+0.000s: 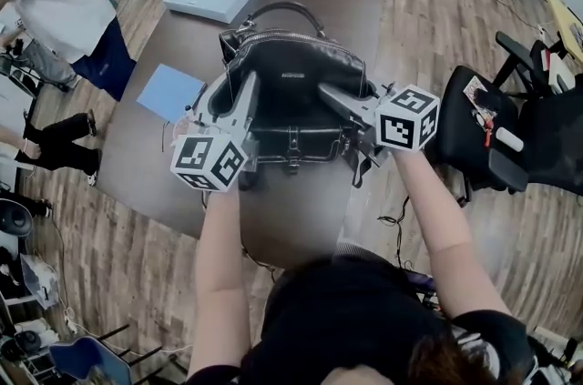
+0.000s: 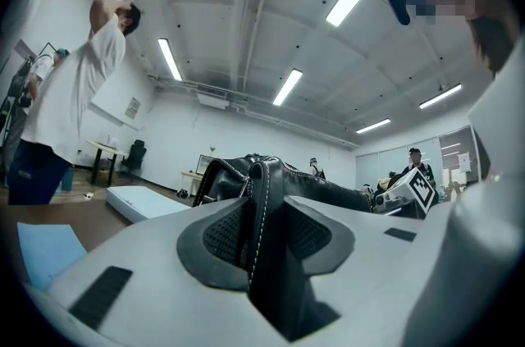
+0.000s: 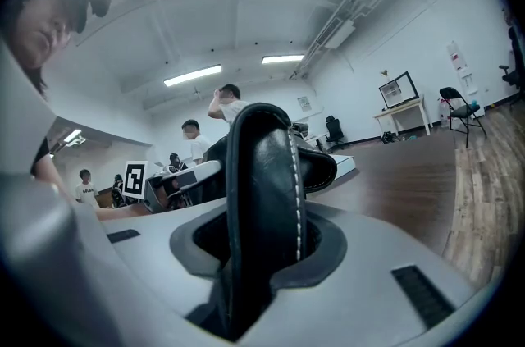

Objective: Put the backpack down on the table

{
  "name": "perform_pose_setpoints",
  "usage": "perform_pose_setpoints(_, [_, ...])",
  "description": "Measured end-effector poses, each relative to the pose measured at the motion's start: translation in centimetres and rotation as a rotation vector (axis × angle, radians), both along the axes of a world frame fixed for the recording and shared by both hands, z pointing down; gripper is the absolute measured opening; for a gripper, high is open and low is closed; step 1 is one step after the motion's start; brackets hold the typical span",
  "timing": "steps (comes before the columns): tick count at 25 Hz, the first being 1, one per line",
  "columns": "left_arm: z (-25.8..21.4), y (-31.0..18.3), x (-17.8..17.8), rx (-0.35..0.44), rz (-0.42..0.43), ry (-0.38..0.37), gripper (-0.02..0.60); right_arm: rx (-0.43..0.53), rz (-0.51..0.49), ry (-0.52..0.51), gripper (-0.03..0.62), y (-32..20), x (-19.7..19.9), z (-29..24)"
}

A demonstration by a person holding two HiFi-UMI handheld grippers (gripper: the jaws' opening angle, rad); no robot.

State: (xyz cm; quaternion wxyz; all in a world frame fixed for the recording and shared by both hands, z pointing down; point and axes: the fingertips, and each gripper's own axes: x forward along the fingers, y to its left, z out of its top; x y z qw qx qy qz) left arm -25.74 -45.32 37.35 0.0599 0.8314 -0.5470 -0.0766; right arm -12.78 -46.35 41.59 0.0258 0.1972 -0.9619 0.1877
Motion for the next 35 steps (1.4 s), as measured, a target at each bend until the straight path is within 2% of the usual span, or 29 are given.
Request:
perform_pose_setpoints(5, [0.0, 0.3, -0.2, 0.009, 0.019, 0.004, 0.141, -0.011, 0.002, -0.008, 0.137, 0.3, -0.1, 0.2])
perform_pose_setpoints(12, [-0.1, 1.2, -0.7, -0.037, 0.052, 0.078, 0.220, -0.018, -0.045, 0.022, 0.169, 1.4, -0.1, 0.3])
perform_pose_setpoints(15, [-0.1, 1.7, -0.6, -0.042, 0.063, 0.068, 0.235, -0.025, -0.066, 0.044, 0.217, 2.2, 0.0, 0.3])
perform_pose_setpoints(20, [-1.0, 2.6, -0.2, -0.028, 0.086, 0.042, 0.249, -0.002, -0.082, 0.099, 0.257, 3.7, 0.1, 0.2])
perform_pose_setpoints(29, [-0.9, 5.3, -0.4, -0.052, 0.069, 0.035, 0.261, -0.008, 0.019, 0.075, 0.257, 4.9, 3.6, -0.9])
perform_pose_setpoints(35, [-0.9, 7.6, -1.1, -0.055, 0.061, 0.044, 0.256, 0.028, 0.132, 0.098, 0.249, 5.8, 5.5, -1.2])
